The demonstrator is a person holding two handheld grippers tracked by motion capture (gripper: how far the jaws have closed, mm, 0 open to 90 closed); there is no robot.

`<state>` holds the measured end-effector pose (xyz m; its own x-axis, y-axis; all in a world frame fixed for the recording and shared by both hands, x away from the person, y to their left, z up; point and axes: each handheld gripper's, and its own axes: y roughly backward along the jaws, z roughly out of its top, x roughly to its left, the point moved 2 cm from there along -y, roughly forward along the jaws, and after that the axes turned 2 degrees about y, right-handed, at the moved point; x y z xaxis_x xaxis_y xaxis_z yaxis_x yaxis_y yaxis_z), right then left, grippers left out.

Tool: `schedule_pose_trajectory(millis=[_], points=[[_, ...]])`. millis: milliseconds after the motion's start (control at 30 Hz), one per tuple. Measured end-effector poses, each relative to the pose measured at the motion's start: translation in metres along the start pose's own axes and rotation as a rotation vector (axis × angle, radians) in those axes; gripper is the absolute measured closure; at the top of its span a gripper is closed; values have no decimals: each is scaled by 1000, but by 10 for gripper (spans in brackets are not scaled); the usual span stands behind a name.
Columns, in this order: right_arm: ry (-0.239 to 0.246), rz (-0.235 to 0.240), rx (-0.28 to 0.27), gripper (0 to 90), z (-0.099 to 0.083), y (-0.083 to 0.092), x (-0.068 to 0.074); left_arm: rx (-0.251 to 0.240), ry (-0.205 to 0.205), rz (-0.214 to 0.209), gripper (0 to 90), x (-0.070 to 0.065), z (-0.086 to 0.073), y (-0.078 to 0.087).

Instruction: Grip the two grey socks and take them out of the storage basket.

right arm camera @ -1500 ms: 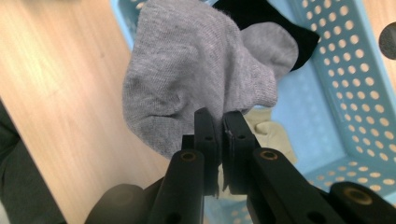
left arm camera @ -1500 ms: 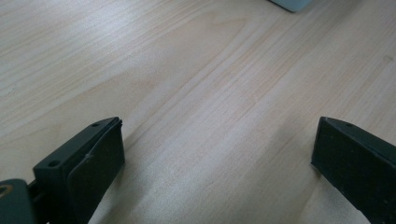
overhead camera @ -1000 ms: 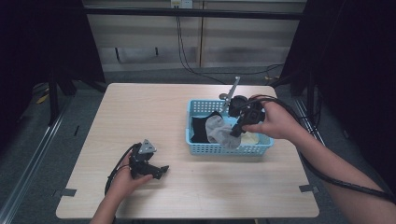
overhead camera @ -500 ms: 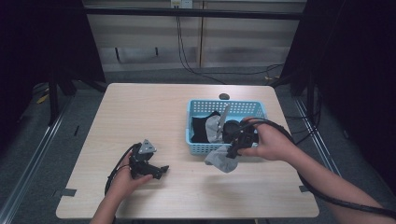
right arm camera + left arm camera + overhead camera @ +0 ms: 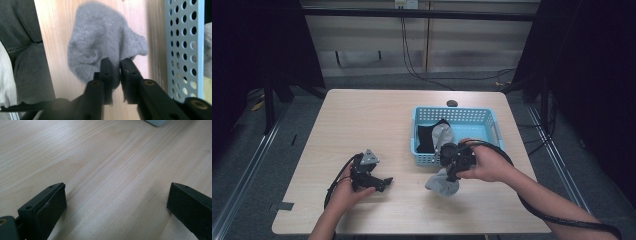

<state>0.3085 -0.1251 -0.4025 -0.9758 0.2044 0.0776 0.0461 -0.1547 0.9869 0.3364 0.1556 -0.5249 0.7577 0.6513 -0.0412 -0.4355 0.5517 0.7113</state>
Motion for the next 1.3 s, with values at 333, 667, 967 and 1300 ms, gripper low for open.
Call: schedule_pose_trajectory(millis=[333,667,967,1300], points=[[-5,-10,-12,619,-1,3,1,-1,-1,0,18,0,0,0],[-69,-42,-36,570,-6,17,-22,-6,8,0,18,0,0,0],[-151,-100,-45,561,-6,22,-61,-8,6,0,18,0,0,0],[-233,-131,-29,553,0,6,-105,-8,7,0,18,0,0,0]])
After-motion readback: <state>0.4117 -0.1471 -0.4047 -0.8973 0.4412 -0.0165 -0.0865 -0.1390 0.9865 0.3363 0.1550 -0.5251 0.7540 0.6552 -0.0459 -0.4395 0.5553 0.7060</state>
